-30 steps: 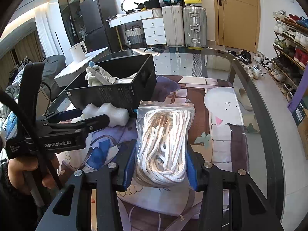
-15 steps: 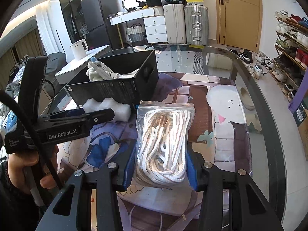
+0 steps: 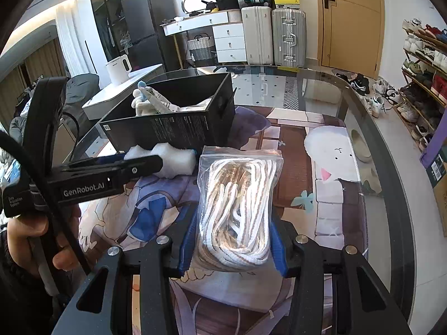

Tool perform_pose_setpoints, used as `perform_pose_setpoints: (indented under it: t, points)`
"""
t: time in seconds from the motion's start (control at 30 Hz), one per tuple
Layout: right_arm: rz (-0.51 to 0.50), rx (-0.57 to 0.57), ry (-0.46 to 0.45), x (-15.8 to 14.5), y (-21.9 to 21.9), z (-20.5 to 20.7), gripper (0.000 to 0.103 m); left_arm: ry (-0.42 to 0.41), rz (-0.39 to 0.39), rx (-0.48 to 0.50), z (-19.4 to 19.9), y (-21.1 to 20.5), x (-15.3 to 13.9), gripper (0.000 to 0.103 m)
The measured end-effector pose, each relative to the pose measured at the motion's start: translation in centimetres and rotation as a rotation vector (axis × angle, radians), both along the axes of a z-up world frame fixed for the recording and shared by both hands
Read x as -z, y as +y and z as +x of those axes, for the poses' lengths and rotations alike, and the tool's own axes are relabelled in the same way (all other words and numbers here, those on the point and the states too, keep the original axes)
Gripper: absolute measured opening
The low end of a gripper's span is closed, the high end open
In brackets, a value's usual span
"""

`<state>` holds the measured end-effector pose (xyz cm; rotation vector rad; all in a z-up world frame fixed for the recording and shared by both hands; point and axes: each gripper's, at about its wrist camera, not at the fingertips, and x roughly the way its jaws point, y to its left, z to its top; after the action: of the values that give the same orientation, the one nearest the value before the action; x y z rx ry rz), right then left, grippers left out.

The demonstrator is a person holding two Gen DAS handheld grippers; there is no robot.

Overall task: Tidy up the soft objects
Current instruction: 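Close the left gripper on the white foam block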

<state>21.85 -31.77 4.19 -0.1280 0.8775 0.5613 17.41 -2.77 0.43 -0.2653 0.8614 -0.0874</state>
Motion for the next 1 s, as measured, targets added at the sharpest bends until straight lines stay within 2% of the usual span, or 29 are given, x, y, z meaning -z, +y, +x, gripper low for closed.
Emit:
perform_pose_setpoints:
  t: [0.23, 0.47, 0.67, 0.73, 0.8, 1.0]
  points:
    - [0.004, 0.007, 0.003, 0.0, -0.2, 0.0, 0.046, 0.048, -0.052, -0.034, 1.2, 0.0, 0.7, 0.07]
    - [0.004, 0.012, 0.009, 0.0, -0.4, 0.2, 0.046, 0.041, -0.065, -0.038, 1.3, 0.1, 0.1, 0.07]
    - [0.003, 0.009, 0.006, 0.1, -0.5, 0.2, 0.046, 0.055, -0.113, -0.059, 2.3, 0.3, 0.4, 0.074]
    - [0.003, 0.008, 0.005, 0.0, -0.5, 0.1, 0.046, 0.051, -0.122, -0.062, 2.3, 0.3, 0.5, 0.073]
    - [0.004, 0.009, 0.004, 0.0, -0.5, 0.2, 0.046, 0.044, -0.138, -0.04, 2.2, 0.2, 0.5, 0.061]
    - [0.002, 0.009, 0.003, 0.0, -0.5, 0.1, 0.046, 0.045, -0.123, -0.011, 1.4, 0.1, 0.5, 0.055]
